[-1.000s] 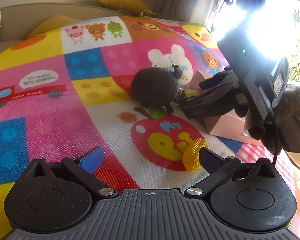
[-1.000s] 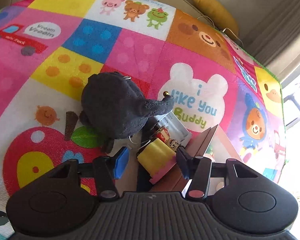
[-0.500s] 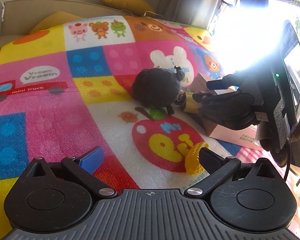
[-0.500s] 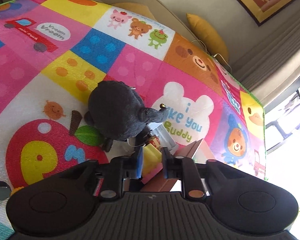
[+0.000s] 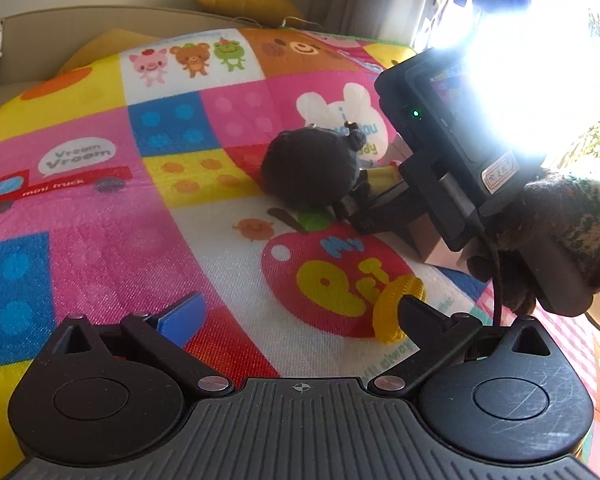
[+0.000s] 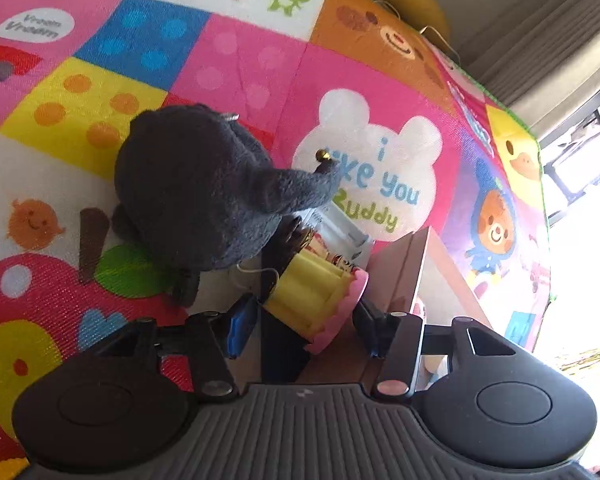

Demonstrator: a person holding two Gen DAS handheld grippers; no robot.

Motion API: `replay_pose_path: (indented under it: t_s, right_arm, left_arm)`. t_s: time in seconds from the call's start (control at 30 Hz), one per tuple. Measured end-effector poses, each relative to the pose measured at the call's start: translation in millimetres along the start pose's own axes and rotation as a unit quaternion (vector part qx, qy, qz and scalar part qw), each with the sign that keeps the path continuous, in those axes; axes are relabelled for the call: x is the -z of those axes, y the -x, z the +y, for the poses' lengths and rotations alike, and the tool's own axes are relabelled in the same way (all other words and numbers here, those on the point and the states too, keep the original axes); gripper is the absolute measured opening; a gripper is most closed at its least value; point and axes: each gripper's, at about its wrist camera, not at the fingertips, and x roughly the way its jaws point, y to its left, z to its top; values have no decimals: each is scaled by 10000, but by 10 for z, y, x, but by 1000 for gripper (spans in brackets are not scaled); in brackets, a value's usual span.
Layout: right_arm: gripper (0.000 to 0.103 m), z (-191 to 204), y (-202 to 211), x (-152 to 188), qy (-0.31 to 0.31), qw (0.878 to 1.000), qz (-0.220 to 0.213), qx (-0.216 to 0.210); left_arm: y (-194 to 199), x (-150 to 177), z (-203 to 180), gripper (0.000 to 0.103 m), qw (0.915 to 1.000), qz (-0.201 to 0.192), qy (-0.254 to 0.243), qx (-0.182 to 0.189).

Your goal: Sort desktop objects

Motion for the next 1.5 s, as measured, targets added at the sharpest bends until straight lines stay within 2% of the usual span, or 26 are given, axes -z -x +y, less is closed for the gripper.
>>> replay_pose_path:
  t_s: [0.1,0.23,0.27,0.3,0.4,0.53,0.67,0.73,0.8,0.87,0.93,0.97,1.0,1.03,1.07,1.17,1.27,1.33,1.4,1.5]
  right_arm:
    - [46,-34,119,47,-215,9995,-186,-131]
    - [45,-120,599,244,-121,9961,-840,-254]
    - [40,-165,749,341,-103,9949,-952,-315]
    - [29,-215,866,442,-106,9936,-1039,-419]
    - [29,-332,1133,784,-86,9922,-1093,-601]
    - [22,-399,1257,1279,110,9952,-913,-323]
    - [23,-532,1299,1634,-250,9961,-781,-331]
    - [29,-606,1309,1757,-646,9938,-798,-430]
    - [57,-693,1268,1867,-1260,9875,-808,-493]
    - [59,-775,1241,1966,-1847,9773,-837,-611]
    - [59,-869,1212,2078,-2480,9613,-865,-829]
    - [60,-903,1202,2130,-2735,9535,-885,-903]
    - [62,-928,1188,2185,-2958,9461,-905,-963]
    - [63,-954,1172,2244,-3158,9390,-929,-995]
    - [65,-964,1160,2298,-3295,9340,-951,-1002]
    - [68,-951,1107,2436,-3444,9283,-1007,-978]
    - [70,-948,1042,2517,-3550,9242,-1008,-987]
    - [72,-968,1017,2559,-3681,9177,-1047,-1069]
    - [81,-992,1000,2584,-3777,9122,-1106,-1136]
    - [84,-1020,1007,2641,-3909,9043,-1209,-1217]
  left_arm:
    - [-2,-1,-1,103,10000,6,-3,-6]
    - [-8,1,3,103,10000,20,-30,-27]
    - [-9,2,-1,103,10000,23,-40,-39]
    - [-12,4,-6,103,10000,27,-51,-55]
    - [-17,4,-21,103,9999,37,-79,-117]
    - [-11,-6,-107,103,9988,51,-252,-413]
    - [57,-51,-239,103,9985,17,-384,-398]
    - [108,-114,-400,103,9974,-205,-618,-317]
    - [109,-200,-535,103,9961,-382,-786,-158]
    - [40,-300,-632,103,9961,-352,-806,-65]
    - [-84,-381,-735,100,9958,-270,-869,-34]
    - [-161,-407,-794,97,9949,-197,-988,-56]
    - [-252,-423,-853,83,9934,-92,-1138,-113]
    - [-327,-434,-896,75,9921,-11,-1237,-188]
    - [-405,-440,-938,76,9910,53,-1311,-276]
    - [-638,-471,-1001,76,9874,159,-1482,-527]
    - [-807,-507,-1064,70,9824,261,-1724,-662]
    - [-894,-516,-1114,49,9771,338,-1954,-767]
    - [-911,-510,-1157,48,9724,395,-2142,-835]
    - [-795,-479,-1240,48,9608,310,-2555,-1028]
